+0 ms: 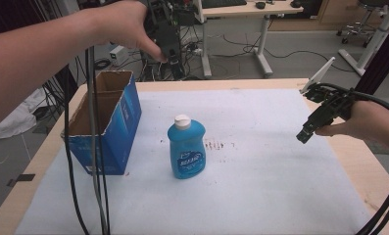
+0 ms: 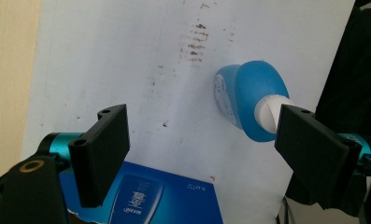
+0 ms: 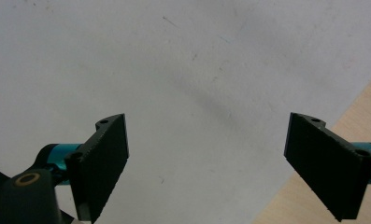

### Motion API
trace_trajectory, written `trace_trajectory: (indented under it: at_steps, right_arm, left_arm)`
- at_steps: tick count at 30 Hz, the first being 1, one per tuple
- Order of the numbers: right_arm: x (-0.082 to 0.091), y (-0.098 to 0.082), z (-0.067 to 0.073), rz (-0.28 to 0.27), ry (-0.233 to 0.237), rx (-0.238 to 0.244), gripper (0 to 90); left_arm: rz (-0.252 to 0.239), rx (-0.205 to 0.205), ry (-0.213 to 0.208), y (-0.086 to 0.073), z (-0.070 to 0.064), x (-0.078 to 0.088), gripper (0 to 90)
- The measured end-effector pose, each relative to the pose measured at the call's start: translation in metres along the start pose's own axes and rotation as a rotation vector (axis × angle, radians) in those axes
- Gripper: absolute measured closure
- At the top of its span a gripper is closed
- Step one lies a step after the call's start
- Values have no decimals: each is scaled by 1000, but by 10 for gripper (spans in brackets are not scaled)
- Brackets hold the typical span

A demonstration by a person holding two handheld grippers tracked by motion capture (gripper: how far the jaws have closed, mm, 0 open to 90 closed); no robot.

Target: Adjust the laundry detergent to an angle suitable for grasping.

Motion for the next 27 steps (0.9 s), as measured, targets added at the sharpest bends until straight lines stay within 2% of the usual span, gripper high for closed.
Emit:
trace_trajectory:
  at_steps: [7, 27]
  right_arm:
    - [0, 0, -1, 2, -1, -8, 130]
    - [-1, 2, 2, -8, 7, 6, 130]
  left_arm:
    - [3, -6, -1, 2, 0, -1, 182]
    - [13, 5, 10, 0, -4, -1, 182]
Point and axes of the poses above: each handheld gripper's, and its own axes: x roughly backward along the jaws, y roughly out of its top, z roughly to its left, the point moved 4 cm from there along -x, roughly forward along the jaws, and after that the axes turned 6 degrees about -y, right-handed, at the moved point
